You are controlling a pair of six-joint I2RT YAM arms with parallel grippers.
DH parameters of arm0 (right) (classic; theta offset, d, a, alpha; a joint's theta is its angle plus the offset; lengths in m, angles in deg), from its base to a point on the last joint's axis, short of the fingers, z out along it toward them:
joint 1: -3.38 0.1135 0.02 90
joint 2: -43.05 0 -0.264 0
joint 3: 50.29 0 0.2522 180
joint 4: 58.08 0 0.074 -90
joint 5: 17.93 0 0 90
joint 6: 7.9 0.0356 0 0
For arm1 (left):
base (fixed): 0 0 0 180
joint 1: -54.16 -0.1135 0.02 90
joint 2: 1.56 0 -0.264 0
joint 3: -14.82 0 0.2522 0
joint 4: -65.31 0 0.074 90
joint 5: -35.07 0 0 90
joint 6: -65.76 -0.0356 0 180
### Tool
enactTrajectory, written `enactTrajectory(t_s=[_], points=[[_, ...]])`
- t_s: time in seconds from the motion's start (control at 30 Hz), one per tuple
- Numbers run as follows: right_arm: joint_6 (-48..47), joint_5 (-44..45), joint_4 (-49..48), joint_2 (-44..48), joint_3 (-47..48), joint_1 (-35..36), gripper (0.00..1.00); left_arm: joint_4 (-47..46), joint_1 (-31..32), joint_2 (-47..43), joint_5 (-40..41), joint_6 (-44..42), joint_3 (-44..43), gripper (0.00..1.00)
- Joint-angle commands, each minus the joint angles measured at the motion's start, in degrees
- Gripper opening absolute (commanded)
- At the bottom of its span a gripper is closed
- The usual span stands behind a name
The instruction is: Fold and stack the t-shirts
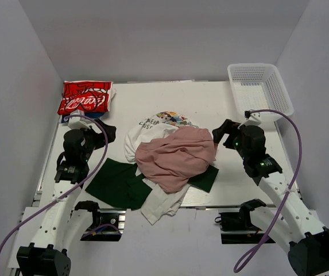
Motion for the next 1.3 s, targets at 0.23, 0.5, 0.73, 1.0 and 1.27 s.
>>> enactTrajectory(t_s=[0.23,0.5,0.73,1.0,1.27], points=[[-2.9,-4.0,-4.6,-3.1,1.0,0.3,0.9,-2.1,0.1,2.4,-3.2,-0.9,1.6,1.0],[-8.2,-3.5,1.4,-13.3,9.8,9.4,0.9,-2.4,0.1,3.0,-2.7,-1.0,1.1,1.0],[-9.4,11.7,8.2,-24.1,14.7,26.1,0.9,-1.8,0.1,3.0,-2.7,-1.0,1.6,1.0],[-7.8,18.9,12.8,-40.4,16.8,30.5,0.87,-1.8,0.1,3.0,-2.7,-0.4,2.2,1.0],[-4.5,30.1,9.6,-34.5,23.5,28.8,0.0,-1.8,0.1,3.0,-2.2,-0.4,2.2,1.0]])
